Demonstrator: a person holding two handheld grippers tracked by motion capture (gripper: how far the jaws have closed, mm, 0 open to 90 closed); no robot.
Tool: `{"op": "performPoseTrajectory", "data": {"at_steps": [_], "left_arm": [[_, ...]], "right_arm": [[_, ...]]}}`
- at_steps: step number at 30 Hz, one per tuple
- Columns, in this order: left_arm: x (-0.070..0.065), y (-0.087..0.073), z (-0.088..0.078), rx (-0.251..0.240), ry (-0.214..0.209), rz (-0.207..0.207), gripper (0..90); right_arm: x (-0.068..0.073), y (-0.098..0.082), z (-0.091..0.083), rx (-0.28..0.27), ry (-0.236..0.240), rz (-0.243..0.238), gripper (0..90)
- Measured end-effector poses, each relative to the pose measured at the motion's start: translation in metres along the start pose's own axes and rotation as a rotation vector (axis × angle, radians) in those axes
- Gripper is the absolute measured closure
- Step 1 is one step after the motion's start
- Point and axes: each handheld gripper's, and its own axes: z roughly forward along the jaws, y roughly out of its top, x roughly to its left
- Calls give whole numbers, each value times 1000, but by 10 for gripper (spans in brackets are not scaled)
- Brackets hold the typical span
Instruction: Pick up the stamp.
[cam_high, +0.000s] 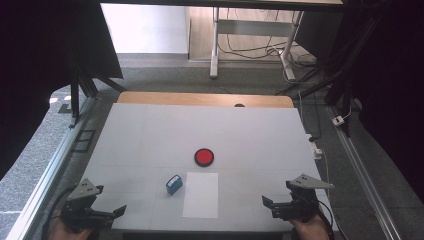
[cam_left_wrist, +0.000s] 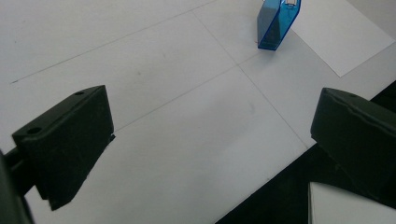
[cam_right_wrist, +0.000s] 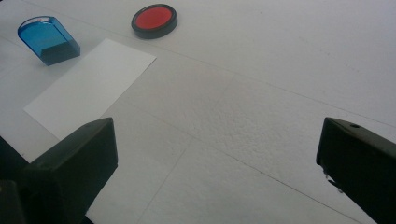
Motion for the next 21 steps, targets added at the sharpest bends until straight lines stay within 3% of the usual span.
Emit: {"op": "performPoseTrajectory", "data": {"at_steps": [6, 13, 17, 21], "left_arm": [[1, -1, -2, -12, 1, -10, 0], [1, -1, -1, -1, 6, -22, 0], [0, 1, 3, 33, 52, -33, 1], [-2, 2, 3, 40, 49, -18, 0]], "right_arm": [[1, 0, -1, -5, -10, -10, 0], [2, 1, 1, 13, 16, -23, 0], [2, 0, 1, 12, 23, -24, 0], [3, 0, 1, 16, 32, -39, 0]]}}
